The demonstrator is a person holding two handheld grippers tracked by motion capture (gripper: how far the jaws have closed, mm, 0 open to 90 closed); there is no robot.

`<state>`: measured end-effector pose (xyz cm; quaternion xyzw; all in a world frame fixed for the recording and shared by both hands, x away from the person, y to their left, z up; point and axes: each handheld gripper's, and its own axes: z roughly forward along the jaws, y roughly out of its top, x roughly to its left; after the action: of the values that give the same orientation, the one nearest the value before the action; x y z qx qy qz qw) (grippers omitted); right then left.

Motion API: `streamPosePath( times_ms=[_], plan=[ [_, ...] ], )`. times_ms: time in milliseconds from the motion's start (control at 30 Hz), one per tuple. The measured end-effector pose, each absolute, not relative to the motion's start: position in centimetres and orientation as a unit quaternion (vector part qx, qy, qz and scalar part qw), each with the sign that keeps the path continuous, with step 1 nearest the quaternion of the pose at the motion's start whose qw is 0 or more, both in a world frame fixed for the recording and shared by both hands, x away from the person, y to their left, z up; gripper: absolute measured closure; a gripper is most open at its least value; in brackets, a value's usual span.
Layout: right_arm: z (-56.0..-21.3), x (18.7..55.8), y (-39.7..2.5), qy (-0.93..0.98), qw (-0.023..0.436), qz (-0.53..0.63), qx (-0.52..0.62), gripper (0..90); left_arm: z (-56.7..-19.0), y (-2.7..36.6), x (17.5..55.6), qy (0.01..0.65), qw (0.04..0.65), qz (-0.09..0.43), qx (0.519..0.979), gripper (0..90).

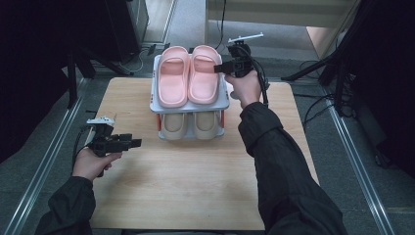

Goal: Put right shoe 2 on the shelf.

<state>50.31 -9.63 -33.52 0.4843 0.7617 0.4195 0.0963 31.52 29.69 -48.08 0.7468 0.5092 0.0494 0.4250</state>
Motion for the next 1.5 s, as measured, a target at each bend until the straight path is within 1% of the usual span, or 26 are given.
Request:
streamPosePath(
  times_ms=[133, 200, 400, 600, 967, 1200, 1367, 1400, 1500],
  plan=[
    [-33.4, 49.9, -10.3, 0.765, 0.095, 0.42, 0.478, 70.9, -48.2, 29.4, 31.8, 0.509, 0.422, 0.047, 0.749, 39.6],
    [-33.3, 49.4, -11.2, 0.766, 0.091, 0.429, 0.471, 69.7, -48.2, 29.2, 32.0, 0.509, 0.42, 0.046, 0.75, 39.5],
    [-33.6, 48.8, -12.8, 0.77, 0.092, 0.428, 0.464, 70.4, -48.3, 28.9, 32.4, 0.506, 0.42, 0.043, 0.752, 39.5],
    [-34.9, 47.9, -15.1, 0.766, 0.096, 0.435, 0.463, 69.2, -48.2, 28.7, 33.0, 0.503, 0.418, 0.044, 0.755, 39.2],
    [-37.6, 46.4, -17.1, 0.774, 0.111, 0.431, 0.451, 64.9, -48.5, 28.3, 34.1, 0.503, 0.416, 0.04, 0.757, 39.0],
    [-39.6, 45.0, -17.9, 0.775, 0.102, 0.433, 0.45, 63.9, -48.6, 27.9, 34.6, 0.499, 0.415, 0.037, 0.76, 38.7],
    [-40.7, 44.2, -18.3, 0.776, 0.103, 0.429, 0.451, 63.6, -48.7, 27.7, 34.8, 0.498, 0.414, 0.037, 0.761, 38.7],
    [-41.5, 43.7, -18.5, 0.774, 0.106, 0.435, 0.448, 63.7, -48.7, 27.7, 34.9, 0.497, 0.414, 0.034, 0.762, 38.7],
    [-42.5, 43.0, -18.6, 0.773, 0.099, 0.439, 0.447, 63.7, -48.7, 27.6, 34.9, 0.495, 0.412, 0.037, 0.764, 38.7]
  ],
)
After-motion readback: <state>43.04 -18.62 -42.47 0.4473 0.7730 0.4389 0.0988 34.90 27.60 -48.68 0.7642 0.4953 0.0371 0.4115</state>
